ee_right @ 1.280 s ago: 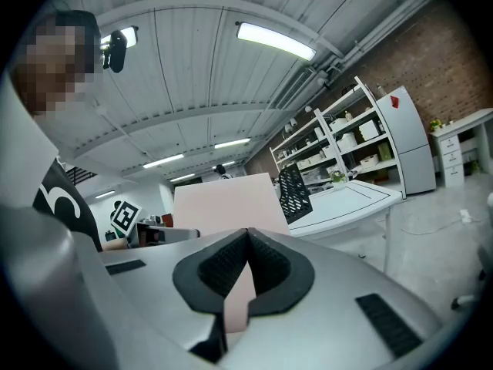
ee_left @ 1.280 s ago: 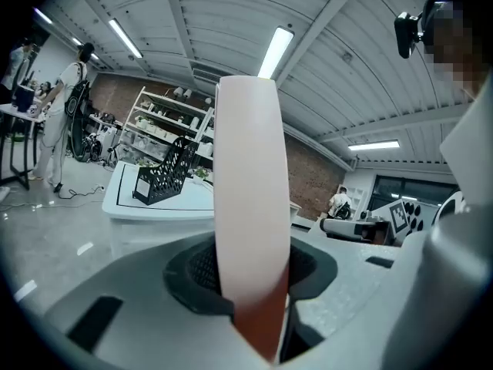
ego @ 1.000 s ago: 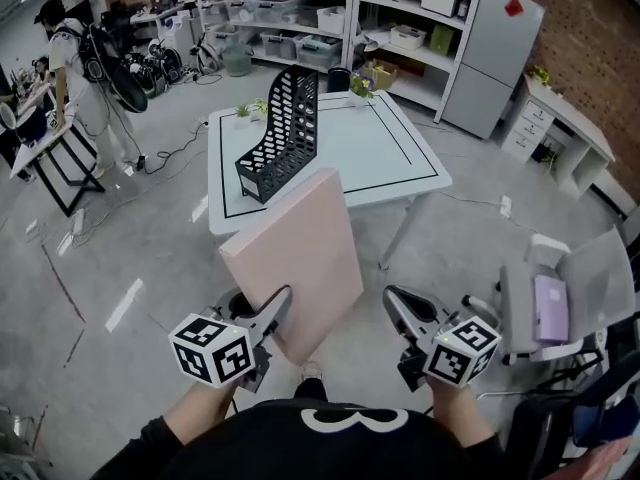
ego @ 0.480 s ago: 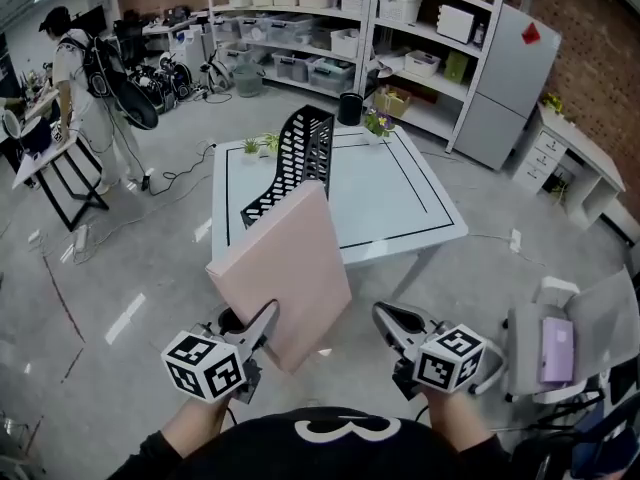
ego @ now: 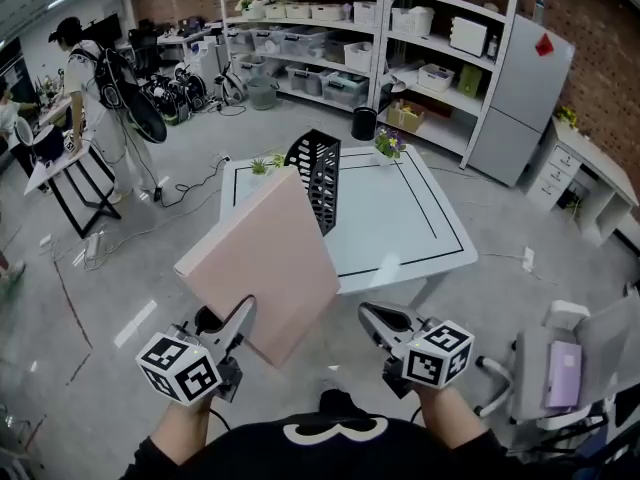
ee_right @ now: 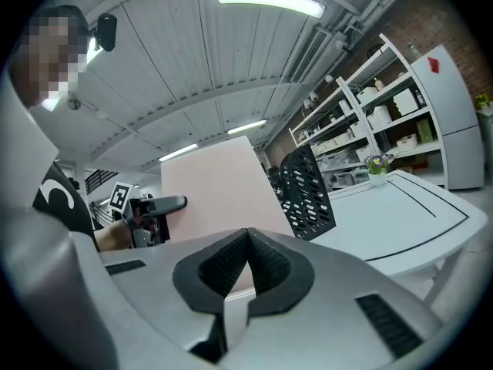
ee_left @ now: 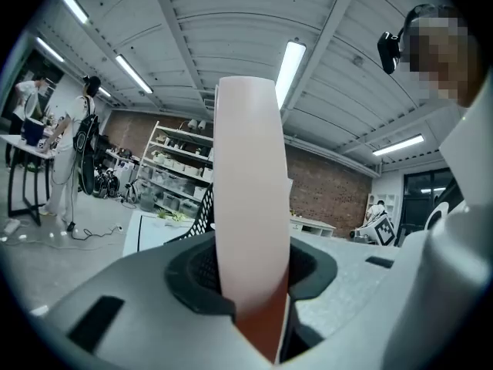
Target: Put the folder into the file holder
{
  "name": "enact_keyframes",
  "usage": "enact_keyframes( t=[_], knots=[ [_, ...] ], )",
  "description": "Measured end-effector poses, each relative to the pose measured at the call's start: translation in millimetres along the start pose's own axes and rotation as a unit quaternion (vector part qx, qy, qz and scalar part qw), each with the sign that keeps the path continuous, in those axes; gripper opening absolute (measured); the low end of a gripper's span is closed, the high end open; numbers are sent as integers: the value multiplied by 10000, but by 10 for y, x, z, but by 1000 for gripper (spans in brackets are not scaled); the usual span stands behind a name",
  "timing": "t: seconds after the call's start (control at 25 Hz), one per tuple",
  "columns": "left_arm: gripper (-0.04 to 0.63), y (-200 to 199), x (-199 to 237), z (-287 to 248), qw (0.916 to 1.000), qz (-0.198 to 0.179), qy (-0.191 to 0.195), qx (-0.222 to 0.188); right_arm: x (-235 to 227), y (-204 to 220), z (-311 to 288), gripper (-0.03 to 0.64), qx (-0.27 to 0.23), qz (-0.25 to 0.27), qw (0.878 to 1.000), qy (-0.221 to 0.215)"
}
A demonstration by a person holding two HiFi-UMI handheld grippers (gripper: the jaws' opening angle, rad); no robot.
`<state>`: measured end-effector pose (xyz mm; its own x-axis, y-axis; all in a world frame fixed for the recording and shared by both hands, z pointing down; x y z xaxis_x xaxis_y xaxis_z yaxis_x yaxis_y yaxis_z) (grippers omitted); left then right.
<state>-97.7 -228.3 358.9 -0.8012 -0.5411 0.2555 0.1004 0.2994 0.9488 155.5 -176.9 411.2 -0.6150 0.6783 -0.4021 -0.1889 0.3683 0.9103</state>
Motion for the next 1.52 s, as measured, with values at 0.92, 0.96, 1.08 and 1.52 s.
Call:
enact_keyframes(
  t=[0.92, 0.96, 1.08, 1.52],
  knots=[
    [144, -1398, 413, -869, 9839, -1429, -517, -945, -740, -821, -887, 5, 609, 444, 9856, -1512],
    [144, -1420, 411, -942, 9833, -1479, -484, -947, -784, -841, -882, 5, 610, 458, 9854, -1524],
    [144, -1479, 401, -1158, 9815, -1643, -373, -911, -921, -895, -859, 5, 551, 435, 9857, -1534],
    [144, -1417, 370, -1798, 9786, -1906, 3, -774, -1358, -963, -827, 5, 477, 302, 9869, -1514]
  ],
)
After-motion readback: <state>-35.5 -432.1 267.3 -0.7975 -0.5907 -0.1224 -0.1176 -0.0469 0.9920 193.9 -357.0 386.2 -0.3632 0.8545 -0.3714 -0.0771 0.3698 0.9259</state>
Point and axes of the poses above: the fingertips, and each gripper's own axes: z backward along the fingers, x to its left, y out of its underside, the point moved 5 cm from there along z, backward along the fingers, and after that the axes turned 14 degrees about -y, right-handed, at the moved point
